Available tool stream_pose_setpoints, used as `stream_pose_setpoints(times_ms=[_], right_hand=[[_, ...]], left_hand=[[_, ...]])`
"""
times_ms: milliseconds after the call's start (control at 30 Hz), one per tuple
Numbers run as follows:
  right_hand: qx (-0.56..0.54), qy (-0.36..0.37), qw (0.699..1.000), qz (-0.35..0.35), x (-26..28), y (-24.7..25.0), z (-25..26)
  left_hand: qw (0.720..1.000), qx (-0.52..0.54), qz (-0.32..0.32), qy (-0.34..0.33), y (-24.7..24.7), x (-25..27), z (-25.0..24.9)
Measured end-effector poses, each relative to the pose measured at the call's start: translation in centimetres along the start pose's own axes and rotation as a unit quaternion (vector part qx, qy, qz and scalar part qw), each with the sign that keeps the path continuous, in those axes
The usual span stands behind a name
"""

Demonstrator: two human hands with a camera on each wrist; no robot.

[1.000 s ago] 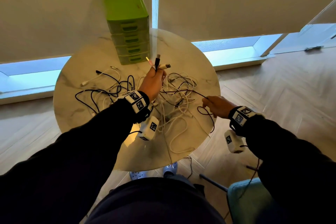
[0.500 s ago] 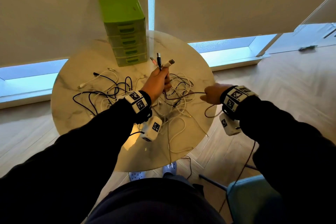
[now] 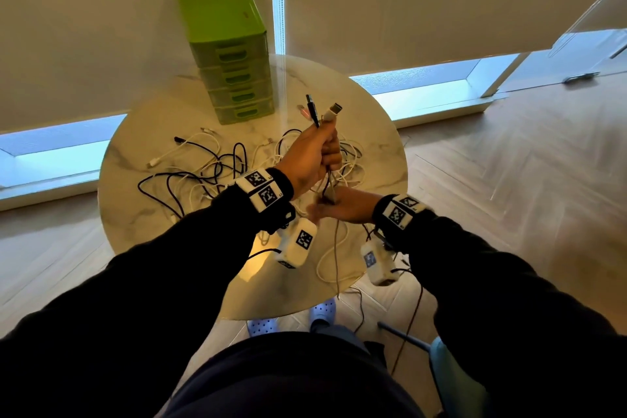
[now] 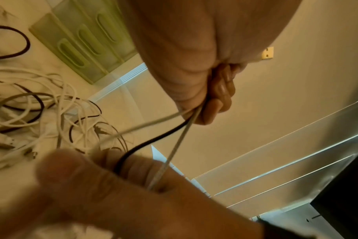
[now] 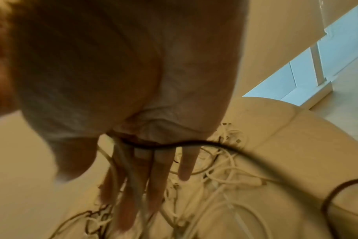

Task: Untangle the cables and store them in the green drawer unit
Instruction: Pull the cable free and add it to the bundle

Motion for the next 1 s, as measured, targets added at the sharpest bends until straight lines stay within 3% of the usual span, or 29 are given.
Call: stream_pose_setpoints(times_ms=[100,167,367,567,700,833,933,1000], right_hand=[[-0.134,-0.065,0.989,0.01,1.2,0.2,-2.9],[-0.184,-0.083,0.979,-0.026,2.1,2.4,-4.7],[-0.061,-0.084,0.985,-0.134,3.8,9.1,-6.1],[-0.037,-0.031,0.981,-0.186,2.3,8.5,-3.2],[-0.093,-0.006,0.971,-0.222,0.8,7.9,-1.2],[-0.169,0.036,0.973,-0.15,-0.5,6.1,0.9],[-0.007,0.024,1.0,-0.02,-0.8,2.6,-2.2],[0.118,0.002,0.993,0.02,-0.6,1.1,-5.4]], left_hand=[[1.0,-0.027,0.016,-0.003,0.6,0.2,-1.3],[0.999,-0.032,0.017,-0.003,1.5,0.1,-1.9],[1.0,-0.011,-0.004,-0.018,2.5,-0.6,-2.2],[0.995,0.008,-0.065,-0.077,2.2,-1.1,-4.9],[0.989,0.002,-0.094,-0.113,3.4,-1.0,-7.2],[0.984,-0.003,-0.131,-0.122,6.1,-0.3,-8.5],[0.977,-0.004,-0.169,-0.131,8.8,0.1,-9.5],[0.973,-0.006,-0.188,-0.136,10.4,0.3,-10.0]])
Point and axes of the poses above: each hand's wrist, its own x-axis away from the middle knuckle, its own y-axis out of the back of the hand, z = x × y, the point moved 10 cm from there along -x, towards the middle knuckle, and after that the axes turned 9 degrees about -z, right-handed, at the moved point
